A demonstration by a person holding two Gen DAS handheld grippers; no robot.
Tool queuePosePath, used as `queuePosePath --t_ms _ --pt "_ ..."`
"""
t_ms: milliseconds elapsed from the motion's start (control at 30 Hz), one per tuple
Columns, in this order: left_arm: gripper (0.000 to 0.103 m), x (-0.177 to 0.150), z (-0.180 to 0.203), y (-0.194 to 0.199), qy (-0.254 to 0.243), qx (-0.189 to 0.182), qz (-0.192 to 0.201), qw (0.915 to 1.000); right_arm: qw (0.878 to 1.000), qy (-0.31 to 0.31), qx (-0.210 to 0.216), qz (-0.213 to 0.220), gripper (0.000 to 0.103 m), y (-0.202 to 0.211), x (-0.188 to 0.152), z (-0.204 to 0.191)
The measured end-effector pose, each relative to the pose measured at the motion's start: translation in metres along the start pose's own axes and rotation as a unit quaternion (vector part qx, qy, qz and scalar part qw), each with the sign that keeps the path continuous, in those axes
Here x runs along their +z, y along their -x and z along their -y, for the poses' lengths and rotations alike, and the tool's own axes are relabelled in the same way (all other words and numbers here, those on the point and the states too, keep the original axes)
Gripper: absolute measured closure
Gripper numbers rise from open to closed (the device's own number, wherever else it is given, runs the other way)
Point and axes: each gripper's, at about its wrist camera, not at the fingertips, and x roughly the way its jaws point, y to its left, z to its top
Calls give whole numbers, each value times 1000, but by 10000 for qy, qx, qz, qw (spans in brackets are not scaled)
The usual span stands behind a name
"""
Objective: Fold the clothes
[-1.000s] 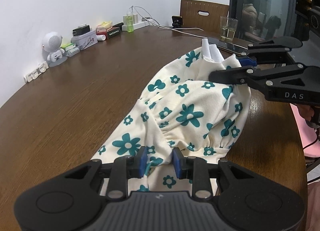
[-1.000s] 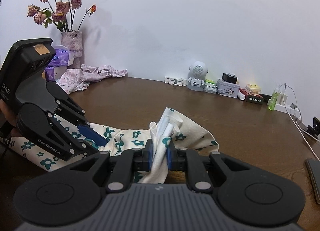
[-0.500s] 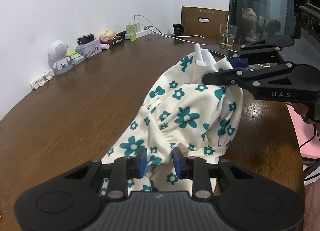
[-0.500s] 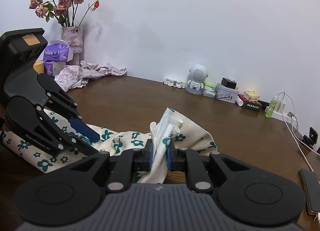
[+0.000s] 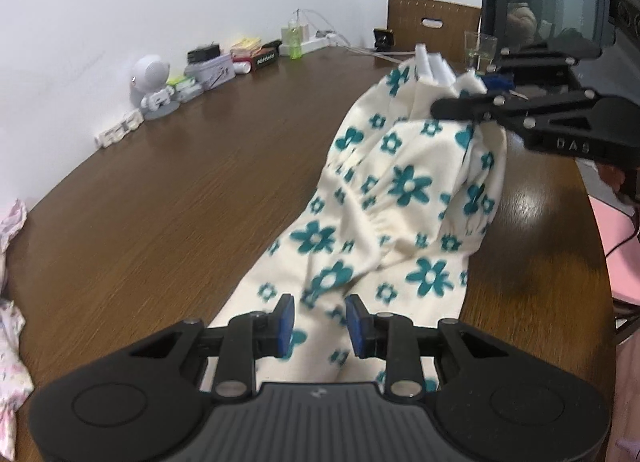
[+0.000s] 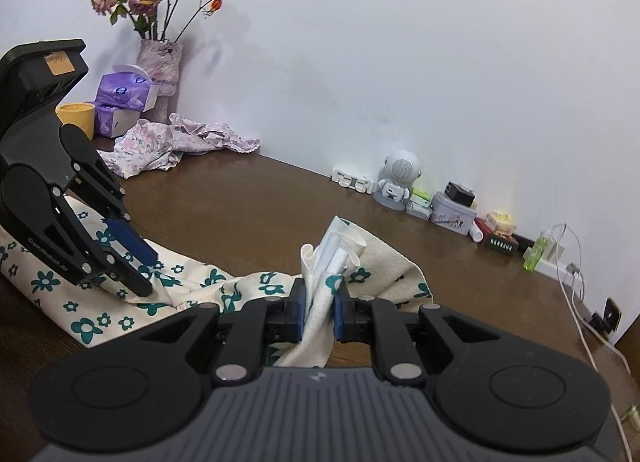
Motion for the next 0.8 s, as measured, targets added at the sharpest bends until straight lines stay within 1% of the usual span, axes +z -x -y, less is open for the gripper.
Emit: queuePosePath --t_ms 167,300,400,500,533,600,667,700,733,767,800 --pt "76 -15 -4 1 31 12 -152 9999 9995 323 -14 27 91 0 10 -11" --pt "77 -21 -3 -2 42 -73 -105 9999 9978 658 -5 72 91 -3 23 -23" --pt "77 -19 -4 1 77 -45 122 9999 9963 851 14 74 91 -7 30 -32" --pt "77 -6 -10 7 126 -54 429 9990 9960 891 -6 48 91 -9 32 -35" --pt "77 -1 -11 6 108 -60 470 9988 9961 878 -15 42 91 -9 31 -35" --pt "77 6 -7 -1 -48 -43 410 9991 9964 848 -31 32 91 -8 31 -34" --pt "81 12 -1 -10 -187 -77 334 9992 9967 808 -36 29 91 -7 30 -32" --pt "88 13 2 -15 -245 -123 289 9992 9969 785 -32 31 91 -6 29 -32" --pt "91 14 6 -20 -303 -169 244 9991 9971 760 -10 46 91 -6 30 -32" --pt "91 16 9 -25 -361 -215 199 9989 9973 735 14 61 91 -6 30 -32" --pt "94 17 12 -30 -419 -261 154 9987 9974 710 57 87 91 -6 31 -32"
